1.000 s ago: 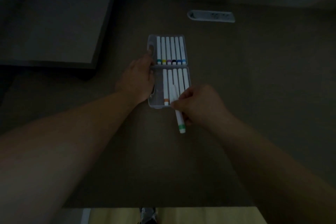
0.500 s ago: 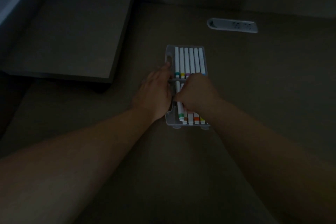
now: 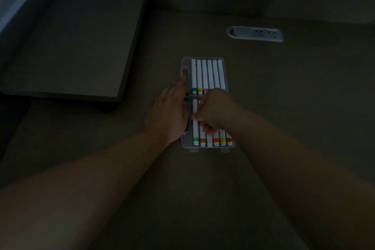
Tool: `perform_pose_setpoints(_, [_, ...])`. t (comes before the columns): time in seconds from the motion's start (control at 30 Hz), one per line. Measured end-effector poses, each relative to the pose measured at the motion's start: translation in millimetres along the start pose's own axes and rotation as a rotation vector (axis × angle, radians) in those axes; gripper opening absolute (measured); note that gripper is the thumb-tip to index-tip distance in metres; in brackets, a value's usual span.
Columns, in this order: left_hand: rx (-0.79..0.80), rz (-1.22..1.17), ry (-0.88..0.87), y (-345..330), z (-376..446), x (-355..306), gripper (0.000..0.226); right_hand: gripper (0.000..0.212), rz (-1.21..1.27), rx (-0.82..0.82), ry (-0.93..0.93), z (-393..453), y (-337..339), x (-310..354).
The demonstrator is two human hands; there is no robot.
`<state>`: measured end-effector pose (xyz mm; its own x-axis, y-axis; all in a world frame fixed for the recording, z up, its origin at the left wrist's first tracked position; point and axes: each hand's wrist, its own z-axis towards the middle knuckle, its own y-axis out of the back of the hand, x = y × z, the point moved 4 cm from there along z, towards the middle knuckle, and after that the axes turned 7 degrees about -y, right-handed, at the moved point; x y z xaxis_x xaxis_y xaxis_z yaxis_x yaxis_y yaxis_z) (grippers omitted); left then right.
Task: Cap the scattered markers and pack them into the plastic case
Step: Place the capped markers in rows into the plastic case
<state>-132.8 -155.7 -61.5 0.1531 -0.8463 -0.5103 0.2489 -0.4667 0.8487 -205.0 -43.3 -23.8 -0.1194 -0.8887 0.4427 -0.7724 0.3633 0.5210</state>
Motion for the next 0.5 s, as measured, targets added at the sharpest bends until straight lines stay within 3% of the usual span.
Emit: perform_pose_setpoints(0.5, [0.055, 0.005, 0.027, 3.4, -1.1, -2.6, 0.057, 0.022, -0.069, 0.009, 0.000, 14.0, -4.7, -0.2])
